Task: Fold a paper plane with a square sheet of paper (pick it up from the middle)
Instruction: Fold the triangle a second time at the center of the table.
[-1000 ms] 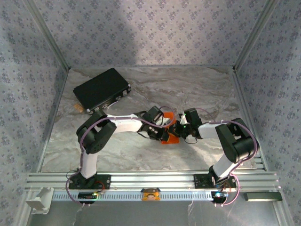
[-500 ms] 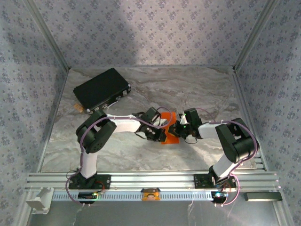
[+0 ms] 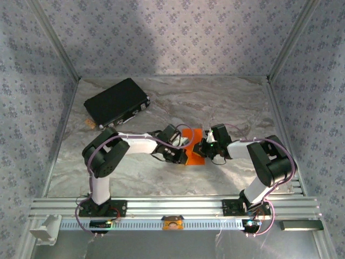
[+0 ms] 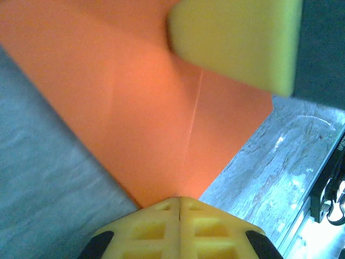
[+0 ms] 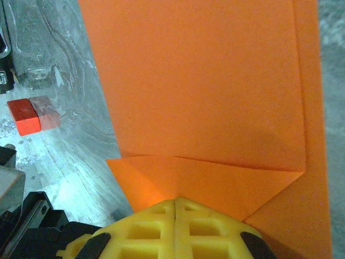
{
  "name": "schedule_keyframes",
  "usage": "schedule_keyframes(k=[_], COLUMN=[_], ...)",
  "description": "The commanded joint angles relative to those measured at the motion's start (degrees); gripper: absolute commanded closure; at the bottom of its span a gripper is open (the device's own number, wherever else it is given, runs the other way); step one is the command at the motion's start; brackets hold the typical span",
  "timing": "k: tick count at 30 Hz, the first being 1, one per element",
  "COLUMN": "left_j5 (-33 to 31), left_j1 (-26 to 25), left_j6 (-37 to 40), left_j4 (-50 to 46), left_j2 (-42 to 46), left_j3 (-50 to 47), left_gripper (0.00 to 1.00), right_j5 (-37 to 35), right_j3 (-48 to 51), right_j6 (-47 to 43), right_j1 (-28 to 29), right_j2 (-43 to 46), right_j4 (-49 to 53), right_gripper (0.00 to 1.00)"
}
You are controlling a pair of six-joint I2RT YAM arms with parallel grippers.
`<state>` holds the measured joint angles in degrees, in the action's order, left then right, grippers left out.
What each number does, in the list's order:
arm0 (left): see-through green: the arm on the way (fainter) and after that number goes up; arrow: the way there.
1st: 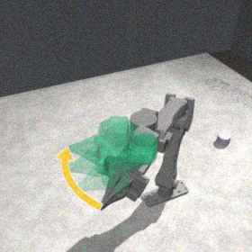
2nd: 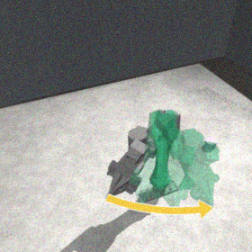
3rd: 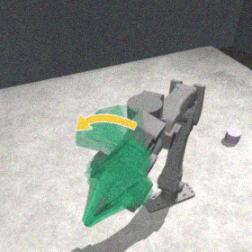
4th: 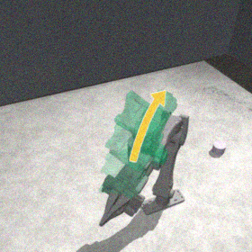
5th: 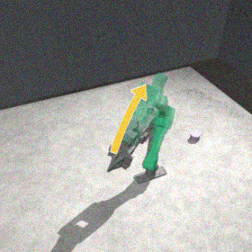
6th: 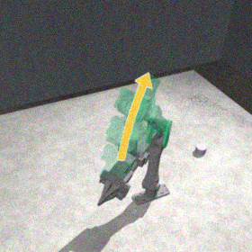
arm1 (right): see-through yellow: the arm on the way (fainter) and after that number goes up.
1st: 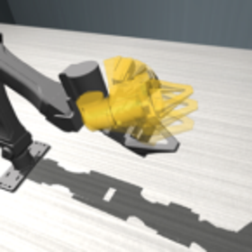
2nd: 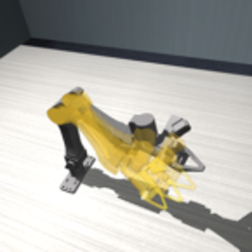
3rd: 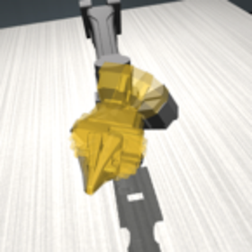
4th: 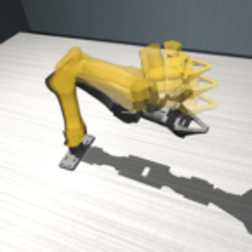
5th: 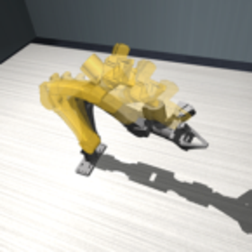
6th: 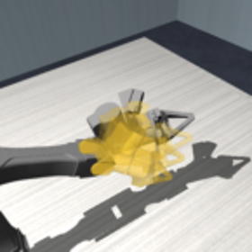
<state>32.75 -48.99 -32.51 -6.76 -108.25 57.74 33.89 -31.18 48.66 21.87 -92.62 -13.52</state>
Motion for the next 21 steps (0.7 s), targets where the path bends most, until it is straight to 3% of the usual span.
schedule_keyframes(k=[1, 10, 21], left_j5=[-1.4, -1.1, 1.0], left_j1=[0.5, 0.7, 1.4], left_j6=[1.0, 1.0, -1.5], left_j4=[-3.5, -2.8, -0.5], left_j2=[3.1, 8.5, -1.2], left_j3=[-3.2, -1.0, 7.1], left_gripper=[0.98, 1.0, 1.0], right_j5=[-2.9, -2.7, -2.3], right_j3=[0.6, 0.5, 0.6], right_j6=[-0.5, -0.3, 0.0], right_j1=[-0.7, -0.8, -0.7], right_j2=[-0.3, 0.1, 0.4], right_j4=[5.3, 5.5, 4.9], right_gripper=[1.0, 1.0, 1.0])
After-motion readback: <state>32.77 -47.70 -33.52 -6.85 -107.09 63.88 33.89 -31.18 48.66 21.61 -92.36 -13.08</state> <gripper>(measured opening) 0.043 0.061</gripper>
